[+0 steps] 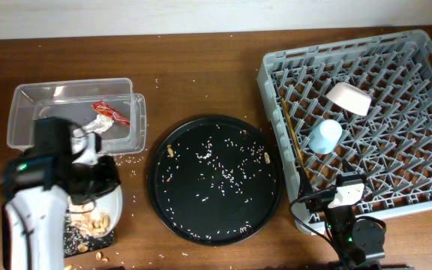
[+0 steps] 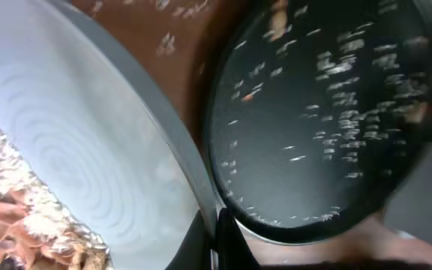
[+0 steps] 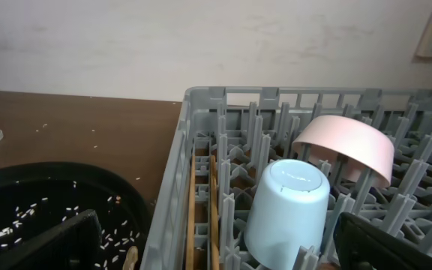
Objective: Sort waste into correct bins and load items into the dishwasher rack
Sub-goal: 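Tip the plate with the left gripper to dump scraps onto the black tray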
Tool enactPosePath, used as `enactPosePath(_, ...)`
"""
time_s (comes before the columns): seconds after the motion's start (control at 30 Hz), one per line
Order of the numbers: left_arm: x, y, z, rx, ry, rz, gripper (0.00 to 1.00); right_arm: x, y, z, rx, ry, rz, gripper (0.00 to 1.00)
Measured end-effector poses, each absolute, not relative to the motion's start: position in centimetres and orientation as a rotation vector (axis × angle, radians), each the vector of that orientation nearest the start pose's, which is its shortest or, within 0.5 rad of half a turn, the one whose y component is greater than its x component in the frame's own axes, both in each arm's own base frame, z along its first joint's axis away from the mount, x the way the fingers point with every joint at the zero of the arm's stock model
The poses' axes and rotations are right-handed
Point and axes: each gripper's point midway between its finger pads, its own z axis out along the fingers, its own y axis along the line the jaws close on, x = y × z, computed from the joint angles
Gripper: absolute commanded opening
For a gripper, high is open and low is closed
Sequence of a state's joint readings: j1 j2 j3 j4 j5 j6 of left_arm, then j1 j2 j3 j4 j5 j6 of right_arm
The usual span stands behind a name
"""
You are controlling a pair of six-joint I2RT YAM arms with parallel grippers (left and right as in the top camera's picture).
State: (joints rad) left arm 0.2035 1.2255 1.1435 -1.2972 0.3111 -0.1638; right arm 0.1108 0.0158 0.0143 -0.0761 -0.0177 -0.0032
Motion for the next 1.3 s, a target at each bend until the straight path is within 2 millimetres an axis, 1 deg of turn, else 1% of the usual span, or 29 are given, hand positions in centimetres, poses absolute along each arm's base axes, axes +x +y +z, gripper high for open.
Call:
enactPosePath(0.1,23.2,0.5,19.0,-0.451,2.723,-0.593,0.00,24.4,3.0,15.8,-0.108,1.646,0.097,0.98)
enactPosePath(0.13,23.0,0.6,19.6,-0.433,2.691,-0.630,0.00,24.4,3.0,15.8,-0.108,1.646,0.096,0.98)
enactPosePath(0.27,22.0,1.3,22.4,-0.425,2.500,-0.811,0.00,24.4,3.0,15.8,-0.108,1.646,0.096,0.98)
enactPosePath(0.4,21.4,1.9,23.8,-0.453,2.373,-0.909,0.00,24.4,3.0,15.8,-0.108,1.646,0.097,0.98)
enactPosePath(0.53,21.1,2.9,24.2,-0.501,2.272,-0.932,0.00,24.4,3.0,15.8,-0.108,1.646,0.096,0.98)
enactPosePath(0.7,20.8,2.5,24.8,-0.467,2.218,-0.954,0.00,24.4,3.0,15.8,-0.108,1.646,0.097,0.98)
enactPosePath(0.9,20.4,2.1,25.1,-0.428,2.220,-0.902,0.00,24.4,3.0,15.8,-0.108,1.646,0.096,0.98)
enactPosePath(1.03,20.4,2.0,25.5,-0.407,2.199,-0.889,0.00,24.4,3.0,15.8,-0.108,1.646,0.096,0.98)
enactPosePath(1.13,20.2,2.9,24.6,-0.490,2.247,-0.848,0.00,24.4,3.0,15.8,-0.108,1.646,0.097,0.98)
enactPosePath(1.23,19.6,4.5,22.8,-0.694,2.328,-0.766,0.00,24.4,3.0,15.8,-0.108,1.646,0.097,0.98)
enactPosePath(1.27,19.6,4.4,22.9,-0.703,2.322,-0.776,0.00,24.4,3.0,15.8,-0.108,1.646,0.096,0.98)
enactPosePath(1.3,19.8,3.8,23.4,-0.671,2.300,-0.818,0.00,24.4,3.0,15.8,-0.108,1.646,0.096,0.98)
